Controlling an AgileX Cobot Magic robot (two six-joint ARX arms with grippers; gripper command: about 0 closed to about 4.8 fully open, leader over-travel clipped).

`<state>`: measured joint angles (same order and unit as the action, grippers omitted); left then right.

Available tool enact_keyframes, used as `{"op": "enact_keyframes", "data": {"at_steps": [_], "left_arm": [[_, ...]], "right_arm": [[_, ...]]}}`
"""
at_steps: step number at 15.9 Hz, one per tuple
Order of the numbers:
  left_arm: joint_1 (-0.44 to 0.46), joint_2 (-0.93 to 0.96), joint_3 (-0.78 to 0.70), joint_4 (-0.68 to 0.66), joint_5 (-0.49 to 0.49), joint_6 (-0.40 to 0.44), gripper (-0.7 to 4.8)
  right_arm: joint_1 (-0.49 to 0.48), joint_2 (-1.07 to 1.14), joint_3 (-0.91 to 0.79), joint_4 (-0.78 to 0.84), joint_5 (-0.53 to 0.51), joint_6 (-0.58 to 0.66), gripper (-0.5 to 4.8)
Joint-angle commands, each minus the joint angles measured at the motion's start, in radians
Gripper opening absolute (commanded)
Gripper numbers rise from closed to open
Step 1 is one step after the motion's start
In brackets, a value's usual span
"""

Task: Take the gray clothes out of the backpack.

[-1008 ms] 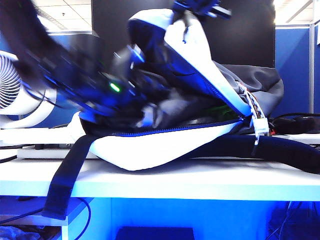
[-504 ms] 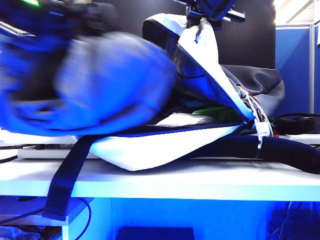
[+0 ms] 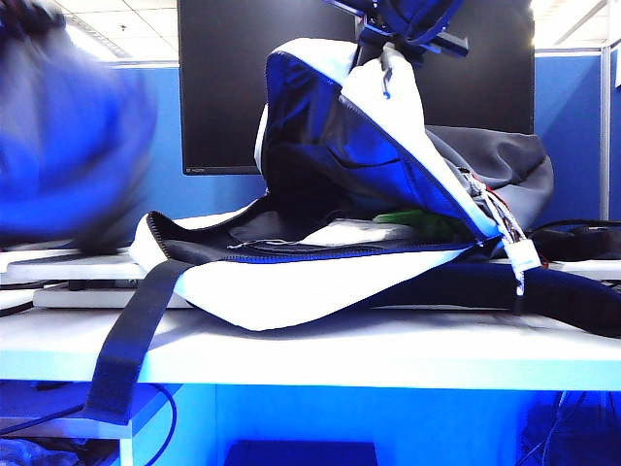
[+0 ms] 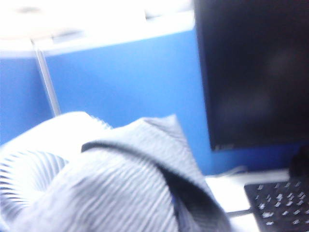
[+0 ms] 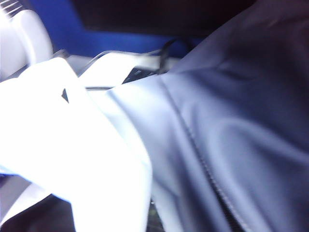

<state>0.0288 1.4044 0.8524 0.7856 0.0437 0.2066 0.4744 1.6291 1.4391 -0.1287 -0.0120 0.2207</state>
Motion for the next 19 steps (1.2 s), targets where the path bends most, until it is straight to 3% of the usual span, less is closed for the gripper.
{"op": "enact_keyframes", "data": {"at_steps": [1, 2, 3, 4, 5, 6, 7, 8, 9, 11, 14, 19], "left_arm": [[0.003, 0.153, 0.08, 0.024, 0.126, -0.043, -0.04], [-0.004, 0.191, 0.081, 0.023, 0.18, -0.064, 0.08], [-0.014, 0.253, 0.081, -0.014, 0.221, -0.114, 2.57], [-0.023, 0.263, 0.08, -0.032, 0.251, -0.117, 4.04], [-0.024, 0.263, 0.08, -0.049, 0.28, -0.116, 4.79], [-0.025, 0.261, 0.08, -0.048, 0.306, -0.117, 4.79], [-0.024, 0.259, 0.08, -0.051, 0.344, -0.129, 4.79], [-0.023, 0.259, 0.08, -0.054, 0.392, -0.167, 4.79], [-0.016, 0.259, 0.08, -0.06, 0.525, -0.207, 4.79], [-0.005, 0.242, 0.08, -0.131, 0.563, -0.207, 4.79], [0.062, 0.123, 0.08, -0.394, 0.634, -0.125, 4.79], [0.216, -0.07, 0.08, -0.665, 0.635, -0.124, 4.79]], "right_arm": [[-0.001, -0.014, 0.01, 0.003, -0.018, 0.015, -0.06], [-0.001, -0.014, 0.01, -0.014, -0.019, 0.015, -0.06], [-0.001, -0.014, 0.01, -0.063, -0.054, 0.015, -0.05], [-0.001, -0.013, 0.01, -0.079, -0.085, 0.015, -0.05], [-0.001, -0.013, 0.01, -0.085, -0.117, 0.015, -0.01], [-0.001, -0.014, 0.01, -0.082, -0.174, 0.015, 1.29], [-0.001, -0.013, 0.01, -0.076, -0.208, 0.015, 3.0], [-0.001, -0.014, 0.01, -0.073, -0.227, 0.015, 3.77], [-0.001, -0.014, 0.01, -0.074, -0.277, 0.015, 4.47], [-0.001, -0.018, 0.01, -0.078, -0.325, 0.026, 4.79], [-0.001, -0.098, 0.01, -0.122, -0.321, 0.04, 4.79], [-0.002, -0.259, 0.01, -0.216, -0.273, 0.01, 4.79]]}}
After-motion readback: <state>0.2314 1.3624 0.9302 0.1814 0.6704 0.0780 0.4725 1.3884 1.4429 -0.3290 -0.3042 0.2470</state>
